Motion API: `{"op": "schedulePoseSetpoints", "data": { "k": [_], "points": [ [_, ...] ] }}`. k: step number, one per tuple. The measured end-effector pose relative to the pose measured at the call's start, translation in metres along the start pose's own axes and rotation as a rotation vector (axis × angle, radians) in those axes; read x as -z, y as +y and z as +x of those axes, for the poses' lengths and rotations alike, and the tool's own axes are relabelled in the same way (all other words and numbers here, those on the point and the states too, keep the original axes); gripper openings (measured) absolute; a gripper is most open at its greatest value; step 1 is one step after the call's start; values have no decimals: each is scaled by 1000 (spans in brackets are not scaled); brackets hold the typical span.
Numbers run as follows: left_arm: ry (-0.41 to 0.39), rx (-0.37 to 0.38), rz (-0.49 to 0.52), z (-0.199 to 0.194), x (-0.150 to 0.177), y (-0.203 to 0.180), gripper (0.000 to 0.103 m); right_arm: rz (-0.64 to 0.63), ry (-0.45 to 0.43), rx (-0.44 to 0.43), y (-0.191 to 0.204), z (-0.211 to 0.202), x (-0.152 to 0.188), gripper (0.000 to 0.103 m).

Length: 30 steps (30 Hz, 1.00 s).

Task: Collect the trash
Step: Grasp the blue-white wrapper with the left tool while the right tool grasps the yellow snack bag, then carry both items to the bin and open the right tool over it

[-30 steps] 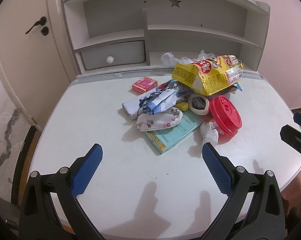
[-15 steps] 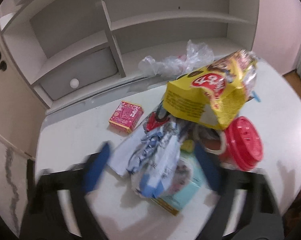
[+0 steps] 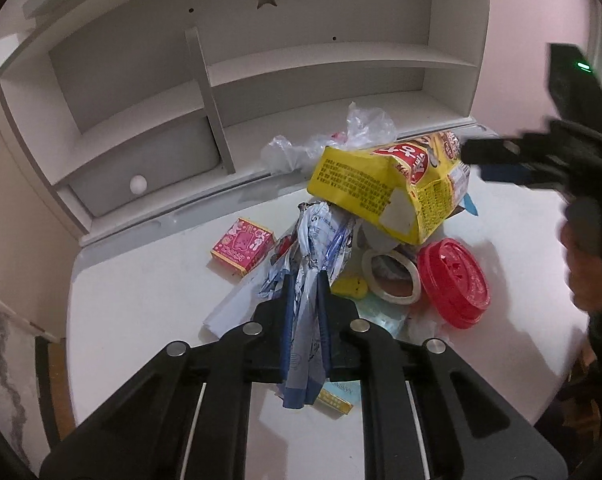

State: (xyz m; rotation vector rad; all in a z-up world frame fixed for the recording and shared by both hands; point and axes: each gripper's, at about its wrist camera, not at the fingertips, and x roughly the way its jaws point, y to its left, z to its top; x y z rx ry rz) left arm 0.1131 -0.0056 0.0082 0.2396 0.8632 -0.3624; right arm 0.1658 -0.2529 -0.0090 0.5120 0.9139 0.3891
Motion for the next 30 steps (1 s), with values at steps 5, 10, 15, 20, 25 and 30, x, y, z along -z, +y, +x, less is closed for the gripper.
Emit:
{"op": "schedulePoseSetpoints", "data": {
  "k": [5, 10, 15, 20, 25, 30],
  "points": [
    [18, 22, -7, 8, 2, 2, 10, 12, 84, -107, -3, 26, -12, 90],
    [22, 18, -4, 10, -1, 2, 10, -48, 87, -163, 13, 22, -8, 37],
    [14, -2, -12, 3, -4, 1, 10, -55, 21, -261, 28, -4, -4, 14],
    [-27, -44, -16, -22, -9, -6, 10, -54, -113, -342, 46, -61, 4, 12],
    [-93, -51, 1, -56, -20, -32, 10, -59, -271, -289, 35, -157, 23, 12],
    [-176, 74, 88, -85, -34, -112, 10, -13, -446, -16, -32, -281, 92, 12]
  ]
}}
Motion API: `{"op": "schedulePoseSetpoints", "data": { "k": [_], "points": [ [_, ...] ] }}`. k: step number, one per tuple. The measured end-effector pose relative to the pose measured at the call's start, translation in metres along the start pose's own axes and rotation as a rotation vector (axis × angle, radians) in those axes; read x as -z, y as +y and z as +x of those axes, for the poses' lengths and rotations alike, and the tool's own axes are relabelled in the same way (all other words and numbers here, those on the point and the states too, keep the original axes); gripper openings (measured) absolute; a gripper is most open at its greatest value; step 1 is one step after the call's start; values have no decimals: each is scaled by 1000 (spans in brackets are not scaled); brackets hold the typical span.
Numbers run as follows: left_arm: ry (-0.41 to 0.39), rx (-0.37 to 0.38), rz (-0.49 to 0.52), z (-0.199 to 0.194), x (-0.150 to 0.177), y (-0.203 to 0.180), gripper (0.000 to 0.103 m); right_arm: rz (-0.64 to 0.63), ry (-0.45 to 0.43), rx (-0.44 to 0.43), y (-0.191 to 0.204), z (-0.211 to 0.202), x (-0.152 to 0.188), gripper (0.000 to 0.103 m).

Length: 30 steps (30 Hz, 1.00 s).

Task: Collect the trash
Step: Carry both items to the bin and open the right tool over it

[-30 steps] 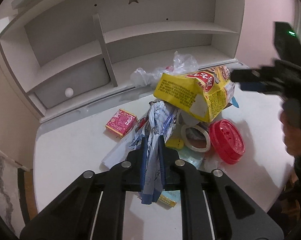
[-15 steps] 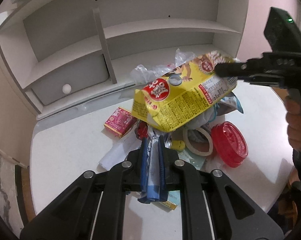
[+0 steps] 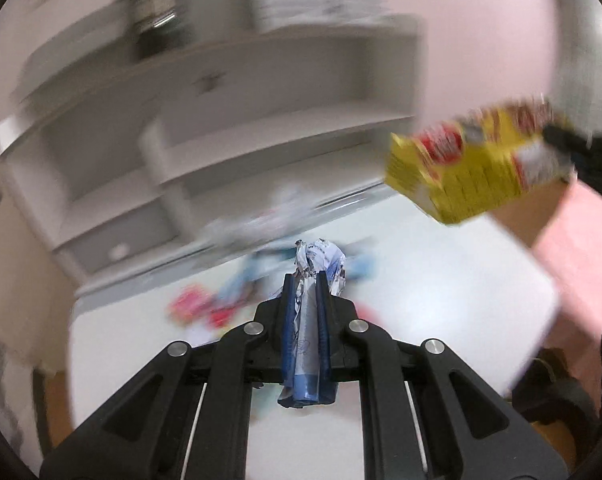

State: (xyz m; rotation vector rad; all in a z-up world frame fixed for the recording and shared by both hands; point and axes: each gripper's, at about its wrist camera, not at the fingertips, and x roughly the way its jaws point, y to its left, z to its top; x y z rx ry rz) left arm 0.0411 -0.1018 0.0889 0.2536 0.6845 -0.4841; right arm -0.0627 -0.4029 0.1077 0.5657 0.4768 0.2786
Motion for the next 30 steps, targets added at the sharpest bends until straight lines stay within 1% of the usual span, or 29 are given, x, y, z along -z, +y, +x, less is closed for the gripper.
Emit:
{"op": "schedulePoseSetpoints", "data": {
  "k": [1, 2, 3, 5, 6, 7, 8, 9, 10, 11, 12, 13, 14, 15, 17, 18, 19, 21, 22, 24, 25, 28, 30],
  "points": [
    [-14, 46, 22, -1, -5, -24, 9, 4, -22, 66, -15, -20, 6, 12],
    [-29, 115, 56, -1, -9, -59, 9, 13, -50, 151, -32, -50, 16, 12],
    [-38, 177, 88, 1, -11, -89, 10, 30, -82, 260, -53, -88, 29, 12],
    [-44, 289, 139, 6, -11, -140, 10, 62, -111, 417, -80, -137, 56, 12],
    [-38, 368, 180, 10, -10, -178, 9, 93, -126, 516, -100, -169, 75, 12],
    [-27, 442, 229, 15, -6, -217, 9, 124, -131, 590, -115, -193, 92, 12],
    [-14, 484, 262, 19, -2, -243, 10, 161, -129, 645, -130, -211, 107, 12],
    [10, 558, 331, 27, 8, -289, 9, 214, -127, 713, -150, -231, 127, 12],
    [24, 600, 376, 31, 16, -318, 9, 250, -121, 759, -163, -244, 142, 12],
    [47, 648, 438, 38, 27, -354, 9, 302, -104, 811, -182, -259, 163, 12],
    [67, 684, 483, 43, 36, -377, 9, 343, -89, 842, -196, -267, 177, 12],
    [92, 727, 536, 50, 47, -405, 10, 402, -58, 887, -215, -276, 199, 12],
    [112, 754, 584, 58, 58, -428, 10, 459, -22, 928, -234, -283, 220, 12],
    [182, 805, 649, 75, 74, -461, 10, 496, -2, 946, -247, -286, 234, 12],
    [308, 879, 697, 105, 97, -499, 10, 586, 50, 963, -279, -288, 271, 12],
    [345, 887, 723, 117, 106, -511, 10, 631, 81, 971, -296, -287, 290, 12],
    [380, 881, 771, 134, 121, -528, 10, 663, 106, 970, -312, -285, 303, 12],
    [425, 860, 847, 160, 145, -550, 10, 714, 151, 971, -335, -279, 328, 12],
    [466, 858, 866, 173, 155, -561, 10, 730, 164, 967, -342, -275, 335, 12],
    [532, 867, 897, 193, 174, -578, 10, 773, 190, 946, -360, -265, 354, 12],
    [537, 858, 909, 200, 181, -588, 10, 785, 197, 943, -367, -263, 360, 12],
    [601, 860, 920, 222, 196, -599, 10, 826, 222, 924, -391, -260, 374, 12],
    [614, 853, 938, 231, 205, -605, 10, 839, 235, 914, -401, -256, 383, 13]
  ]
}}
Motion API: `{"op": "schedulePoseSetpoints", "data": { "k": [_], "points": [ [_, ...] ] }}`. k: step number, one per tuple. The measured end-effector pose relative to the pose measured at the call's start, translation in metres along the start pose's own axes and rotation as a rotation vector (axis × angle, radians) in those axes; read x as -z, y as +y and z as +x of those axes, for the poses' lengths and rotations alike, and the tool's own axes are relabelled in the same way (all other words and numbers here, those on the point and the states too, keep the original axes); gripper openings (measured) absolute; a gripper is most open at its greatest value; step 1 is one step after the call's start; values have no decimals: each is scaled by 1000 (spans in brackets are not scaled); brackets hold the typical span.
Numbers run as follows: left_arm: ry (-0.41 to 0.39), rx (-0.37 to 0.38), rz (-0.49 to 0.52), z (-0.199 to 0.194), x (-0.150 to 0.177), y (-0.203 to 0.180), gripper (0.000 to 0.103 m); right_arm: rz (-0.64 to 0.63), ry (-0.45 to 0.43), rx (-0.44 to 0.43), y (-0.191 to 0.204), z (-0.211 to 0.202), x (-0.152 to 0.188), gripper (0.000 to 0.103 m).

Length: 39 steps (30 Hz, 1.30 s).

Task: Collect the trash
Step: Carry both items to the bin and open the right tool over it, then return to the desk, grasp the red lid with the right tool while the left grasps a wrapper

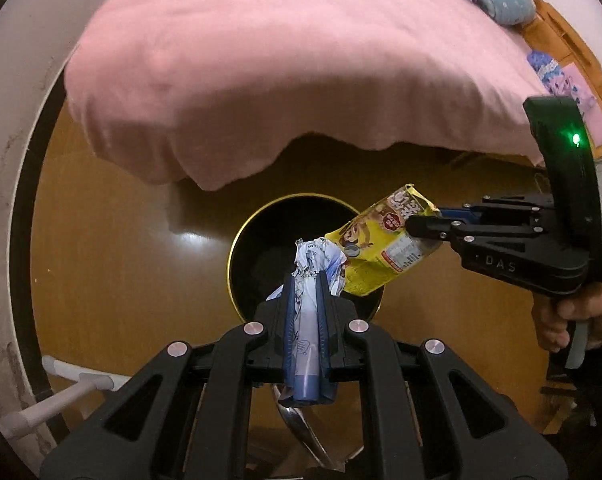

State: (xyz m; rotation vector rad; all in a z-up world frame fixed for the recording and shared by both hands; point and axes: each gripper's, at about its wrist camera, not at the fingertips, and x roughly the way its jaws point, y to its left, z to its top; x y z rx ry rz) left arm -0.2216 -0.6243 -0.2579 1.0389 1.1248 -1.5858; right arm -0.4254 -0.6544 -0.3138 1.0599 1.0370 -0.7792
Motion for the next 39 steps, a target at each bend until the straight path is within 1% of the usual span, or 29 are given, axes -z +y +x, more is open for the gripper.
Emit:
{"op": "schedulePoseSetpoints", "data": {
  "k": [2, 5, 6, 7, 8, 9, 10, 11, 14, 15, 16, 17, 18, 20, 21, 23, 24, 25, 26, 27, 29, 31, 32, 33, 34, 35, 36, 38, 39],
  "points": [
    [8, -4, 7, 7, -4, -5, 10, -7, 8, 1, 2, 7, -3, 13],
    [20, 23, 13, 14, -8, -9, 10, -14, 26, -3, 2, 10, -8, 13],
    [20, 23, 17, 15, -9, -12, 10, -11, 31, -3, 0, 14, -9, 20],
    [18, 23, 22, 16, -9, -13, 14, -6, 29, -12, -3, 13, -10, 29],
    [15, 26, 27, 16, -9, -13, 25, -3, 18, -19, -5, 11, -10, 64],
    [11, 28, 29, 13, -9, -17, 33, -4, -17, -19, -5, 5, -11, 84],
    [-2, 23, 26, 14, -9, -17, 52, -11, -30, -18, -5, 2, -11, 84],
    [-27, 14, 24, 8, -8, -17, 60, -15, -26, -18, -4, 1, -12, 84],
    [-62, -25, 18, -5, -8, -13, 61, -1, -43, -23, -2, -13, -16, 84],
    [-88, -48, 5, -20, -7, -11, 62, -6, -61, -24, 4, -23, -19, 84],
    [-111, -60, -1, -30, -7, -9, 66, -13, -82, -22, 8, -33, -21, 84],
    [-143, -77, -6, -46, -6, -8, 74, -26, -115, -19, 15, -49, -24, 84],
    [-202, -124, -9, -74, -2, -8, 78, -51, -159, -20, 28, -70, -28, 84],
    [-279, -194, -18, -114, 7, -8, 89, -112, -227, -18, 56, -103, -33, 84],
    [-324, -244, -36, -143, 15, -7, 91, -174, -281, -18, 82, -125, -35, 85],
    [-397, -298, -89, -193, 35, -2, 93, -279, -353, -48, 129, -154, -35, 88],
    [-445, -325, -137, -227, 57, 4, 93, -334, -382, -69, 154, -166, -32, 89],
    [-468, -345, -166, -246, 71, 8, 93, -400, -406, -105, 189, -177, -28, 89],
    [-502, -388, -213, -275, 97, 16, 93, -466, -411, -153, 224, -184, -21, 89],
    [-517, -419, -244, -291, 115, 22, 93, -516, -404, -193, 251, -187, -16, 90],
    [-534, -496, -332, -328, 162, 39, 93, -671, -366, -302, 328, -189, 10, 90],
    [-528, -595, -472, -366, 226, 60, 93, -800, -301, -398, 399, -181, 41, 90],
    [-523, -631, -522, -379, 248, 67, 93, -842, -268, -433, 423, -177, 54, 90],
    [-516, -690, -610, -398, 291, 78, 93, -903, -210, -489, 461, -170, 75, 90],
    [-511, -721, -659, -408, 315, 83, 93, -946, -163, -523, 489, -164, 93, 90],
    [-506, -757, -718, -420, 343, 87, 93, -977, -131, -549, 509, -159, 108, 90],
    [-504, -803, -810, -434, 386, 93, 93, -1026, -83, -585, 539, -152, 129, 90],
    [-503, -851, -912, -449, 436, 97, 93, -1090, -28, -614, 579, -142, 159, 90],
    [-500, -887, -991, -457, 473, 99, 93, -1122, -5, -616, 598, -137, 175, 90]
  ]
}}
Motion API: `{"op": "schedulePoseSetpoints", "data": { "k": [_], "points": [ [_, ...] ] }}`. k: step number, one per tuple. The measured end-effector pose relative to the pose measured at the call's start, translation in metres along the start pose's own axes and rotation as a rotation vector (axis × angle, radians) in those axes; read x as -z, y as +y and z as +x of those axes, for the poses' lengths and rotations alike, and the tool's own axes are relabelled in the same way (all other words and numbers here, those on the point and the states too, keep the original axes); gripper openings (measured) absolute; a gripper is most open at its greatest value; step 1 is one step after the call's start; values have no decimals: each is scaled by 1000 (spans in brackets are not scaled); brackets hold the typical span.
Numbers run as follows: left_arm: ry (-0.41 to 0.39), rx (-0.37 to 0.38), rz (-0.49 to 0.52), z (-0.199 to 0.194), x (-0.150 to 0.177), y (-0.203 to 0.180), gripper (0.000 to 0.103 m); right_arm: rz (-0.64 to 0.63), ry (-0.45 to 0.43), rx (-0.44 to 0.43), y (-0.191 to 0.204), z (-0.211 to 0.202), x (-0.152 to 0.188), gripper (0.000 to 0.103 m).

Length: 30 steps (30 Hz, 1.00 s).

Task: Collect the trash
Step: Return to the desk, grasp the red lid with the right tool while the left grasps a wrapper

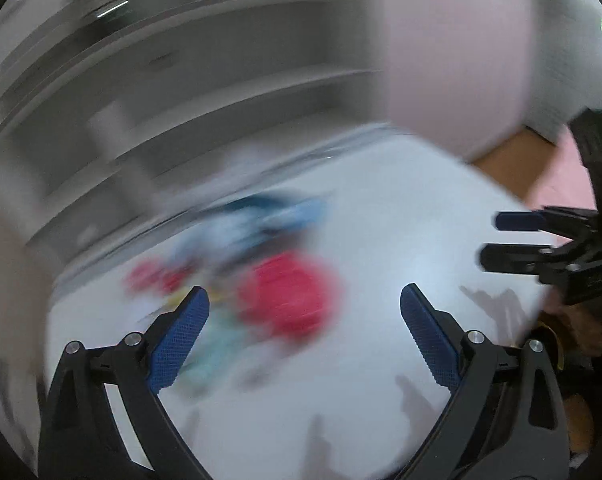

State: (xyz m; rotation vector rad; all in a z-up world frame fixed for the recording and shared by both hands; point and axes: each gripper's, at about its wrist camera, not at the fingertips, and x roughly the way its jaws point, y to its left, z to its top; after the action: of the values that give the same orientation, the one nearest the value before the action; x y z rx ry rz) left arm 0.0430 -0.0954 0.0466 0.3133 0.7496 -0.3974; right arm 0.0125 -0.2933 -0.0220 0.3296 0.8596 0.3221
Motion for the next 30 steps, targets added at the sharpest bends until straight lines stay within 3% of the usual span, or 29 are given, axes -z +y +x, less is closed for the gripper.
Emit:
{"op": "schedulePoseSetpoints", "data": {
  "k": [6, 9, 19, 25, 27, 29, 30],
  "points": [
    [62, -114, -218, 2, 38, 117, 93, -51, 92, -27, 37, 67, -22, 90],
    [64, -104, -242, 12, 46, 146, 93, -63, 133, -12, 48, 86, -34, 90],
    [144, -28, -93, 106, 30, 176, 93, -61, 215, 0, 58, 129, -39, 91],
    [164, 86, -48, 133, 34, 176, 93, -103, 225, 2, 69, 133, -45, 92],
    [174, 106, -33, 136, 36, 173, 78, -100, 234, -10, 71, 136, -45, 92],
    [187, 140, -30, 136, 38, 168, 44, -78, 250, -40, 72, 140, -43, 92],
    [183, 132, -21, 135, 38, 165, 42, -73, 252, -44, 72, 139, -42, 92]
  ]
}}
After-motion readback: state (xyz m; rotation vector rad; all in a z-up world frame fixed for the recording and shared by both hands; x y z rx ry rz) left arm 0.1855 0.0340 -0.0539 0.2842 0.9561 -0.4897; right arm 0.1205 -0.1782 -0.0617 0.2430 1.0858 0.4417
